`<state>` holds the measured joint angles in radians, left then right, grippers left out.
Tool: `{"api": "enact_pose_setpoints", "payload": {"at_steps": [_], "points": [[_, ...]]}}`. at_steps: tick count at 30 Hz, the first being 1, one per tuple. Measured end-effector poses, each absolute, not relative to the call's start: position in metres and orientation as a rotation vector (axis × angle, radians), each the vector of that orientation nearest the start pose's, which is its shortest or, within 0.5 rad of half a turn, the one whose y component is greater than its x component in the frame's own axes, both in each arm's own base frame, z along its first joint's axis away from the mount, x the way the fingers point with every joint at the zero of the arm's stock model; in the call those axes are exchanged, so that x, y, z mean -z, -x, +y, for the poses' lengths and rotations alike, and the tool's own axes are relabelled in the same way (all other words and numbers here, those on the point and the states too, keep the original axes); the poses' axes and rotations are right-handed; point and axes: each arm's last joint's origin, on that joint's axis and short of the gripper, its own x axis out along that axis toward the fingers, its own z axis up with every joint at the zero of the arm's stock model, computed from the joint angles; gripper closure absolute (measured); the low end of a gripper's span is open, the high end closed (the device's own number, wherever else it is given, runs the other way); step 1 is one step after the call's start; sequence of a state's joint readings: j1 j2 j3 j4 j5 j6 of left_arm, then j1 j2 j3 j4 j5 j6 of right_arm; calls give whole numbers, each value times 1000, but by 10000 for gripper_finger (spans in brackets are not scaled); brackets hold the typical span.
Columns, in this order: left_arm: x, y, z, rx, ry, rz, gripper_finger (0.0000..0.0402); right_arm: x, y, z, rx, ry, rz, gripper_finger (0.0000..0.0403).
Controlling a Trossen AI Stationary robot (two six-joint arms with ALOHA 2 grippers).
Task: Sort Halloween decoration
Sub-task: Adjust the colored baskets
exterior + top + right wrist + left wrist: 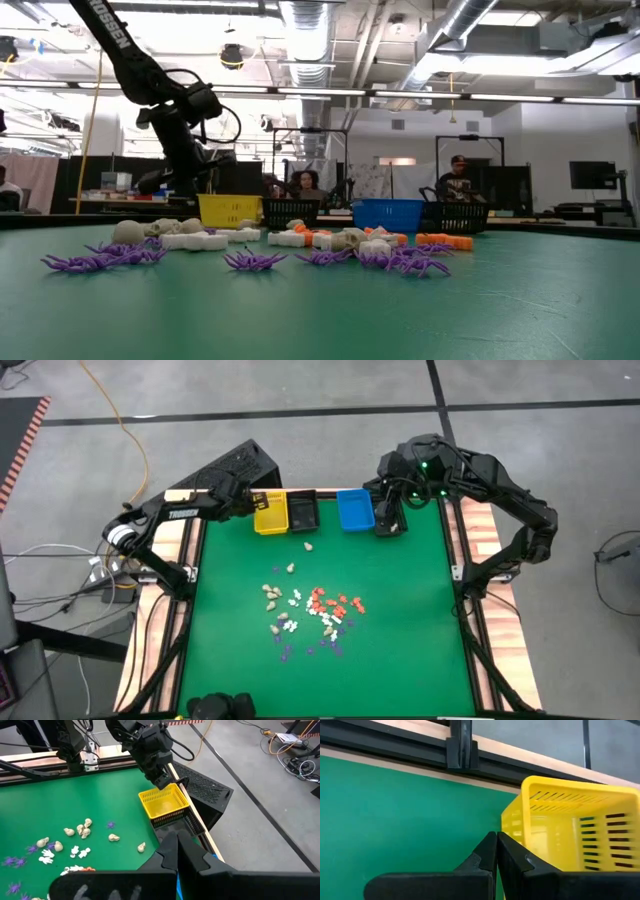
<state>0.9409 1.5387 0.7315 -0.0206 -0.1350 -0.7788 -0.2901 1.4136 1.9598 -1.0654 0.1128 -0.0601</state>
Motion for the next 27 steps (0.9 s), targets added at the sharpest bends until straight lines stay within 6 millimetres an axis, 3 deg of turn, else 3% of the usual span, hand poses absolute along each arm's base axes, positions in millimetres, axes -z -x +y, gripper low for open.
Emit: {"api": "enact_pose_setpoints", "payload": {"at_steps": [6, 11, 19, 27], "points": [[-161, -167, 237, -1292, 986, 376, 401, -495, -228, -75, 414, 29, 540, 382], [-165, -170, 240, -1245, 985, 323, 401, -479, -229, -99, 535, -47, 587, 382], [-171, -173, 242, -1200, 985, 330, 401, -392, -222, -160, 883, -279, 848, 383], [-168, -172, 239, -1202, 978, 398, 401, -308, -180, -197, 1157, -451, 1119, 383]]}}
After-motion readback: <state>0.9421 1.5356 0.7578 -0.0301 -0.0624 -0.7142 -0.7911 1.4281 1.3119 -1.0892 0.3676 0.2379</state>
